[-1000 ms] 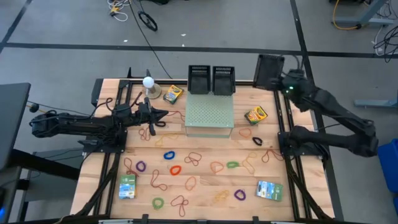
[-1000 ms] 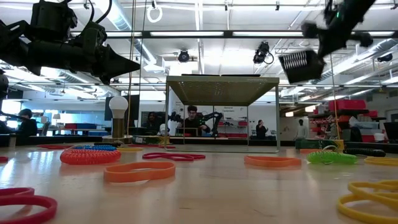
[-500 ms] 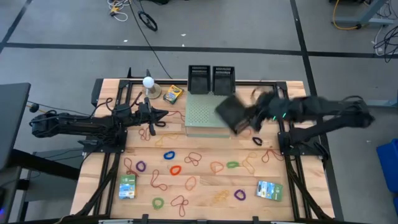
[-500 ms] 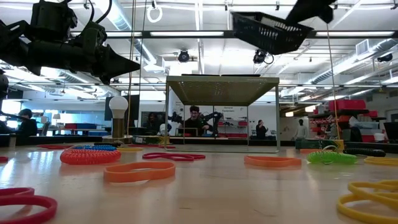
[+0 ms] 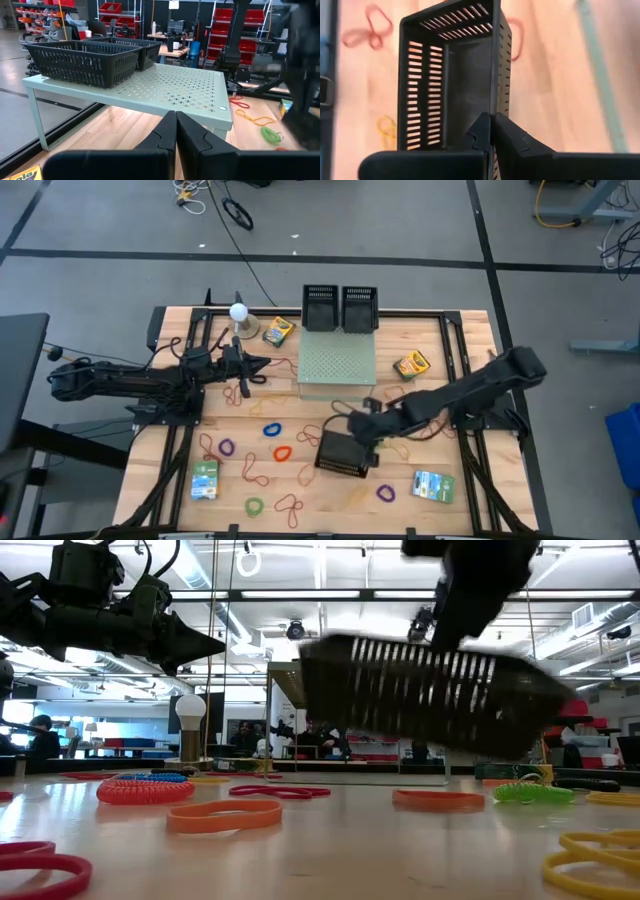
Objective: Pick & Place Office Desk Supplies
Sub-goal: Put the black bin on the shelf
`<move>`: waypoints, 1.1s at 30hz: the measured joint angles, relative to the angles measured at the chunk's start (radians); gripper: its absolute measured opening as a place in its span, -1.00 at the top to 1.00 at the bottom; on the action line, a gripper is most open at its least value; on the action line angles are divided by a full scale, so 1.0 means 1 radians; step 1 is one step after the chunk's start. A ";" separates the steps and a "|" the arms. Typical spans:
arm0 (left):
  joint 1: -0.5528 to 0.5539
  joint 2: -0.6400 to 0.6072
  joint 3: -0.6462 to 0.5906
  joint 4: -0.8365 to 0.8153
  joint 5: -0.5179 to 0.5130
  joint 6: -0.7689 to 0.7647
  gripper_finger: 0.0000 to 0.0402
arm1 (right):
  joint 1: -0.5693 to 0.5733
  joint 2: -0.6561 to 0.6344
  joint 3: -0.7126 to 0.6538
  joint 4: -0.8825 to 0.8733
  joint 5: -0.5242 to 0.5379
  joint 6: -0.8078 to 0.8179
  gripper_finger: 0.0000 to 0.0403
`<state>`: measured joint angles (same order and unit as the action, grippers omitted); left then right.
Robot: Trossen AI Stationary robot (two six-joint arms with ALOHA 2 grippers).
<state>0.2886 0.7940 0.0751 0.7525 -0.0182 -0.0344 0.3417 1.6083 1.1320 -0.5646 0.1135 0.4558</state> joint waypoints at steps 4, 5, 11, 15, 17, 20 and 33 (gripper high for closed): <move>0.000 0.000 0.000 0.000 0.000 0.000 0.95 | -0.023 0.071 0.000 0.041 -0.022 -0.060 0.93; 0.000 0.000 0.000 0.000 0.000 0.000 0.95 | -0.026 0.079 0.000 0.048 -0.007 -0.075 0.91; 0.000 0.000 0.000 0.000 0.000 0.000 0.95 | -0.023 0.067 0.015 0.001 0.105 -0.053 0.56; 0.000 0.000 0.000 0.000 0.000 0.000 0.95 | -0.009 0.026 0.127 -0.134 0.189 0.034 0.26; 0.000 0.000 0.000 0.000 0.000 0.000 0.95 | 0.025 0.030 0.193 -0.195 0.243 0.061 0.19; 0.000 0.000 0.000 0.000 0.000 0.000 0.95 | 0.072 0.090 0.285 -0.219 0.252 0.167 0.24; 0.000 0.000 0.001 0.000 0.000 0.000 0.95 | 0.115 0.528 0.745 -0.515 0.139 0.561 0.12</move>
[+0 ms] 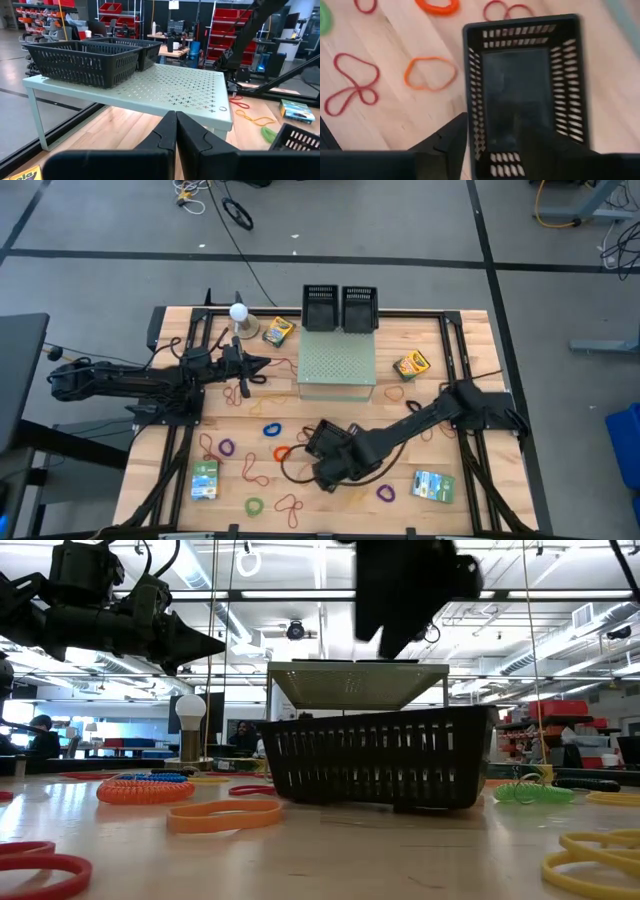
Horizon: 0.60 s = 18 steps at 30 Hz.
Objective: Pick & Place Office Desk Supplies
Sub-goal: Put the black bin on the shelf
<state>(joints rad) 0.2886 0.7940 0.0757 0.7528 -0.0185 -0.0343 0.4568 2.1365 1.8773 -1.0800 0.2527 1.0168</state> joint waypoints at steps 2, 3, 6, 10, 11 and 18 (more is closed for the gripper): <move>0.000 0.000 0.000 0.000 0.000 0.000 0.95 | -0.008 0.036 0.012 -0.004 -0.008 0.000 0.08; 0.000 0.000 0.000 0.000 0.000 0.000 0.95 | -0.012 0.049 0.012 -0.006 -0.009 -0.001 0.08; 0.000 0.000 0.000 0.000 0.000 0.000 0.95 | -0.019 0.076 0.012 -0.007 -0.009 -0.007 0.11; 0.000 0.000 0.000 0.000 0.000 0.000 0.95 | -0.018 0.100 0.013 -0.011 -0.006 -0.026 0.20; 0.000 0.000 0.000 0.000 0.000 0.000 0.95 | -0.018 0.103 0.013 -0.014 -0.007 -0.027 0.21; 0.000 0.000 0.000 -0.001 0.000 0.000 0.95 | -0.020 0.099 0.014 -0.008 -0.022 -0.004 0.22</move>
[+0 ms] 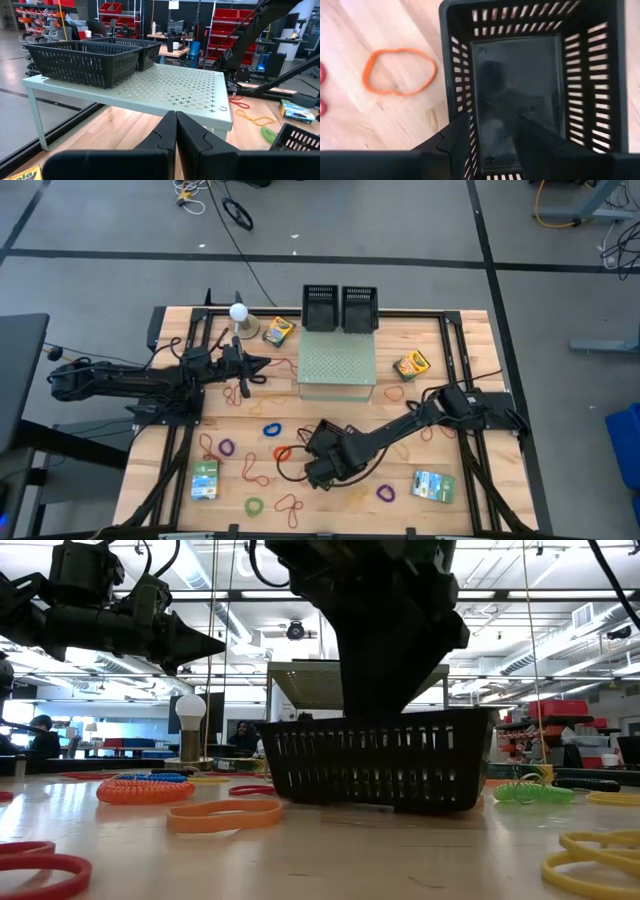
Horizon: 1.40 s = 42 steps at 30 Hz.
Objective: Pick & Place Office Desk Supplies
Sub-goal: Put the black bin on the shelf
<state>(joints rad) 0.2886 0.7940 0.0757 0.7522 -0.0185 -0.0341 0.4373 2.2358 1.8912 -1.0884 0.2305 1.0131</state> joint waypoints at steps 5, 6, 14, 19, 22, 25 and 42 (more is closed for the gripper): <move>0.000 0.000 0.000 0.000 0.000 0.000 0.95 | -0.004 -0.004 0.060 -0.036 -0.006 0.002 0.07; 0.000 0.000 0.000 0.000 0.000 0.000 0.95 | -0.004 -0.006 0.069 -0.023 -0.006 0.000 0.04; 0.000 0.000 0.000 0.000 0.000 0.000 0.95 | 0.005 0.008 -0.001 0.016 -0.041 0.008 0.08; 0.000 0.000 0.000 0.000 0.000 0.000 0.95 | 0.003 0.007 -0.027 0.045 -0.068 -0.008 0.43; 0.000 0.000 0.000 0.000 0.000 0.000 0.95 | 0.005 0.006 -0.027 0.047 -0.079 -0.053 0.69; 0.000 0.000 0.000 0.000 0.000 0.000 0.95 | 0.006 -0.018 -0.018 0.029 -0.058 -0.142 0.91; 0.000 0.000 0.000 0.000 0.000 0.000 0.95 | -0.177 -0.237 0.270 -0.311 0.136 -0.850 0.91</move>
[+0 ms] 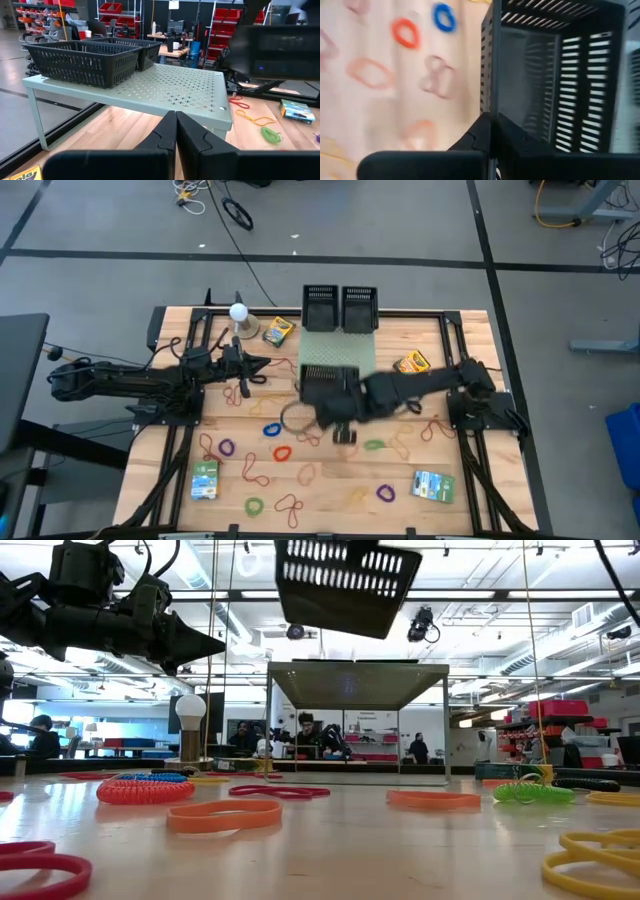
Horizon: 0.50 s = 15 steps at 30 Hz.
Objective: Pick & Place Office Desk Supplies
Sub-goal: Put the black bin on the shelf
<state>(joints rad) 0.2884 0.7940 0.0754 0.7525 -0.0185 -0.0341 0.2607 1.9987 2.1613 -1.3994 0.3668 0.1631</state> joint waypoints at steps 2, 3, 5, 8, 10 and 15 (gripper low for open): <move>0.000 0.000 0.000 0.000 0.000 0.000 0.95 | -0.053 0.000 0.002 -0.027 -0.002 -0.091 0.90; 0.000 0.000 0.000 0.000 0.000 0.000 0.95 | -0.081 0.001 0.002 -0.038 -0.013 -0.123 0.90; 0.000 0.000 0.000 0.001 0.000 0.000 0.95 | -0.132 0.001 -0.009 -0.042 -0.031 -0.186 0.91; 0.000 0.000 0.000 0.000 0.000 0.000 0.95 | -0.194 0.002 -0.024 -0.042 -0.028 -0.258 0.91; 0.000 0.000 0.000 0.000 0.000 0.000 0.95 | -0.225 0.002 -0.028 -0.041 -0.031 -0.282 0.91; 0.000 0.000 0.000 0.000 0.000 0.000 0.95 | -0.266 0.003 -0.070 -0.021 -0.077 -0.299 0.90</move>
<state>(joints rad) 0.2886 0.7940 0.0753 0.7525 -0.0188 -0.0344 -0.0049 2.0022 2.0911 -1.4204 0.2895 -0.1357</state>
